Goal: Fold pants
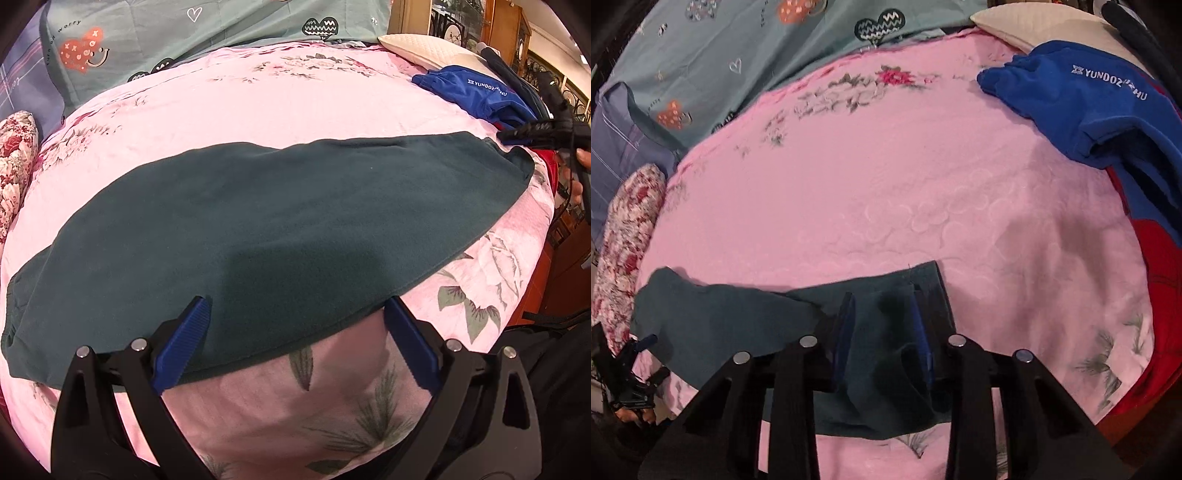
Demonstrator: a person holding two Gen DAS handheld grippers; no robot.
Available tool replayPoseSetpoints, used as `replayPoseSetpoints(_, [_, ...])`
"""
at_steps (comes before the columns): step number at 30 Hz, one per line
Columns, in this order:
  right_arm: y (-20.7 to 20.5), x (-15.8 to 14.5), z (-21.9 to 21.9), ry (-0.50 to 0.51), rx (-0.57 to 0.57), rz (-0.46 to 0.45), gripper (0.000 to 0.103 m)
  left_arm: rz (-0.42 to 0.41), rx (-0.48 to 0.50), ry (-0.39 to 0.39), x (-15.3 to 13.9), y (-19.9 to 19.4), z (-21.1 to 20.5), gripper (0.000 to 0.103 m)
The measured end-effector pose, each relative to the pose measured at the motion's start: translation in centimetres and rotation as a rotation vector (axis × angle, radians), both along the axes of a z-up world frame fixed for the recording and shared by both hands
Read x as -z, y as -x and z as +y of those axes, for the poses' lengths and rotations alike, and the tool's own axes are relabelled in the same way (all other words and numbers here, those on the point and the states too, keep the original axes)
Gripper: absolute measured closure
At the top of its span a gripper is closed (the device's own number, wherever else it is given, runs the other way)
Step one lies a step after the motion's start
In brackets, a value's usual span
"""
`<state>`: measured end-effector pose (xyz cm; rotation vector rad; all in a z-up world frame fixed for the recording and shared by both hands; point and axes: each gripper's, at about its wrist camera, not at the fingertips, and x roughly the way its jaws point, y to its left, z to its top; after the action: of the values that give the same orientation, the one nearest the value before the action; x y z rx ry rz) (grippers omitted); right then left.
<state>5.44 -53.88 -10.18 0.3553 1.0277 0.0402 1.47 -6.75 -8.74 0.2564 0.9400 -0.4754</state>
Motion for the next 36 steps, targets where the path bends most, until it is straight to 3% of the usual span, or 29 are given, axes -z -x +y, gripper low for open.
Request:
replayPoseSetpoints(2, [-0.2, 0.8, 0.0, 0.021, -0.010, 0.026, 0.071, 0.001, -0.005, 0.004, 0.1, -0.1, 0.0, 0.005])
replayPoseSetpoints(3, [-0.2, 1.0, 0.1, 0.018, -0.017, 0.031, 0.077, 0.001, -0.007, 0.005, 0.1, -0.2, 0.0, 0.005])
replayPoseSetpoints(4, [-0.2, 1.1, 0.1, 0.017, -0.023, 0.033, 0.097, 0.001, -0.007, 0.005, 0.2, -0.2, 0.0, 0.004])
replayPoseSetpoints(5, [-0.2, 1.2, 0.3, 0.021, -0.035, 0.030, 0.099, 0.002, -0.007, 0.005, 0.2, -0.3, -0.1, 0.004])
replayPoseSetpoints(12, [1.9, -2.8, -1.3, 0.020, 0.046, -0.163, 0.100, -0.009, -0.005, -0.004, 0.1, -0.4, -0.5, 0.004])
replayPoseSetpoints(20, [-0.6, 1.8, -0.8, 0.039, 0.047, -0.033, 0.098, -0.022, -0.007, -0.003, -0.1, 0.0, -0.7, 0.004])
replayPoseSetpoints(22, [-0.1, 1.0, -0.8, 0.042, 0.054, -0.048, 0.083, -0.037, -0.005, 0.008, -0.6, 0.2, -0.6, 0.004])
replayPoseSetpoints(24, [1.3, -0.1, -0.9, 0.050, 0.067, -0.076, 0.075, -0.058, -0.005, 0.034, -1.4, 0.5, -0.3, 0.004])
replayPoseSetpoints(28, [4.9, -1.5, -1.5, 0.025, 0.080, -0.087, 0.075, -0.090, -0.001, 0.071, -2.6, 0.6, -0.4, 0.004])
replayPoseSetpoints(32, [7.1, -0.5, -0.9, 0.017, 0.069, -0.071, 0.075, -0.075, -0.015, 0.033, -1.8, -0.4, -1.5, 0.004])
replayPoseSetpoints(33, [7.2, 0.0, -0.5, 0.027, 0.054, -0.067, 0.078, -0.063, -0.019, 0.025, -1.4, -0.7, -1.7, 0.004])
replayPoseSetpoints(34, [7.2, 0.4, -0.1, 0.039, 0.048, -0.063, 0.087, -0.057, -0.020, 0.019, -1.2, -0.8, -1.8, 0.004])
replayPoseSetpoints(36, [7.1, 0.9, 0.3, 0.066, 0.038, -0.061, 0.092, -0.051, -0.027, 0.005, -0.8, -1.1, -2.0, 0.004])
